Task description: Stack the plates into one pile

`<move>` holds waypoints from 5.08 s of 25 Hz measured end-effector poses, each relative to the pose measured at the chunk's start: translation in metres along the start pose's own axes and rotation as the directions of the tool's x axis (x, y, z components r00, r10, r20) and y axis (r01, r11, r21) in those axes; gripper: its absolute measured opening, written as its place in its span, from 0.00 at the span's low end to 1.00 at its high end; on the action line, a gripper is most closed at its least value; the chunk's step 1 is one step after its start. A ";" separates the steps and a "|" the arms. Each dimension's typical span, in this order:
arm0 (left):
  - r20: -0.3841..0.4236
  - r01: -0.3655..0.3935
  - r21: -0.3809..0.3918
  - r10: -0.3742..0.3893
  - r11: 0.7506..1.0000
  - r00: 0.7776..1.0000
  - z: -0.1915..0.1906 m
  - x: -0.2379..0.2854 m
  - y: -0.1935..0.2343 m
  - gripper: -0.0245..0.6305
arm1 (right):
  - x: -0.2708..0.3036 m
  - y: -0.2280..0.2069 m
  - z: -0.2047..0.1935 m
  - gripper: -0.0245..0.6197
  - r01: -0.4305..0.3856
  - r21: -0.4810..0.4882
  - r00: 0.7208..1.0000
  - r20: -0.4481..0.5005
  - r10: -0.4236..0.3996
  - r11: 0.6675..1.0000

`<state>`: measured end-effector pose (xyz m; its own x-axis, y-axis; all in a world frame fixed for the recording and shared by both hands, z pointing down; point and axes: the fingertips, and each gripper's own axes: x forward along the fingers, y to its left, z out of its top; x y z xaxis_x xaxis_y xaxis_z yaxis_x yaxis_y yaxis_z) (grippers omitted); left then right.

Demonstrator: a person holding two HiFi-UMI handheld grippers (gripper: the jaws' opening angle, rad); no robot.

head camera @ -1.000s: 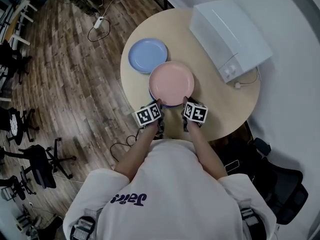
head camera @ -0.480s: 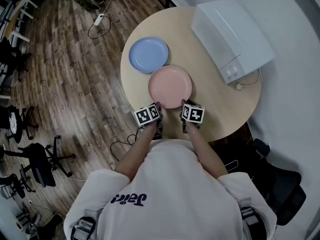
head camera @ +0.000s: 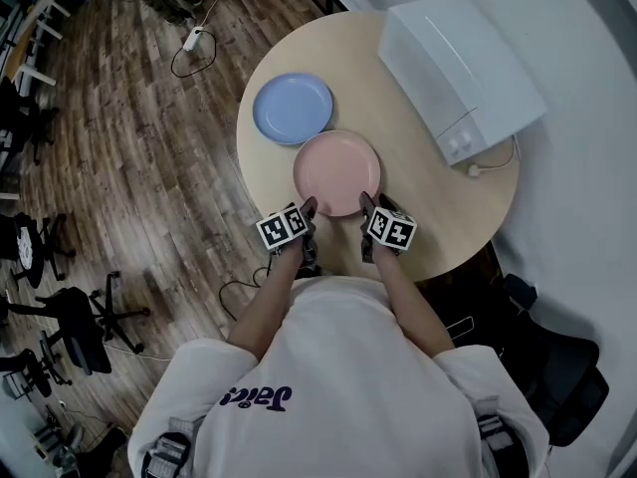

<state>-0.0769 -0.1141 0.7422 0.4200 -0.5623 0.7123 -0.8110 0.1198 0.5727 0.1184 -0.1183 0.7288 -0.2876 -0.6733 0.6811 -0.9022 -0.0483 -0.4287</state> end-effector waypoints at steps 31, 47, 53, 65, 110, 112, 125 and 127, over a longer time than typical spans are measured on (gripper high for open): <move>0.009 -0.016 -0.164 0.018 0.986 1.000 -0.026 0.025 -0.018 0.20 | 0.013 -0.020 -0.019 0.24 -0.046 0.140 0.989 -0.132 0.064 0.989; 0.135 -0.017 -0.175 0.041 0.984 0.990 0.004 -0.018 -0.037 0.20 | -0.005 0.024 0.031 0.24 -0.172 -0.024 0.984 -0.052 0.170 0.985; 0.135 -0.003 -0.169 0.026 0.986 0.991 0.063 -0.005 -0.026 0.20 | 0.036 0.053 0.066 0.24 -0.179 0.014 0.983 -0.049 0.179 0.984; 0.112 -0.037 -0.084 0.046 0.996 0.993 0.176 0.035 0.017 0.20 | 0.136 0.104 0.104 0.24 -0.098 0.043 0.990 -0.092 0.102 0.994; 0.182 0.141 0.637 -0.325 0.758 0.928 0.214 -0.001 -0.173 0.28 | -0.001 0.090 0.212 0.17 0.234 -0.251 0.922 0.364 -0.132 0.939; 0.190 0.105 0.748 -0.363 0.656 0.912 0.205 -0.010 -0.206 0.23 | -0.026 0.075 0.220 0.15 0.267 -0.227 0.901 0.404 -0.159 0.937; 0.200 0.166 0.849 -0.595 0.502 0.779 0.179 -0.069 -0.338 0.06 | -0.174 0.047 0.273 0.06 0.409 -0.204 0.736 0.650 -0.190 0.889; 0.198 0.170 0.855 -0.612 0.490 0.766 0.176 -0.077 -0.346 0.06 | -0.187 0.048 0.276 0.06 0.416 -0.205 0.722 0.667 -0.185 0.886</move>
<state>0.0998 -0.2564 0.4179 0.7371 -0.6659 0.1151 -0.6741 -0.7366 0.0551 0.2173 -0.1984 0.4173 0.1737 -0.9692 0.1747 -0.9848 -0.1719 0.0257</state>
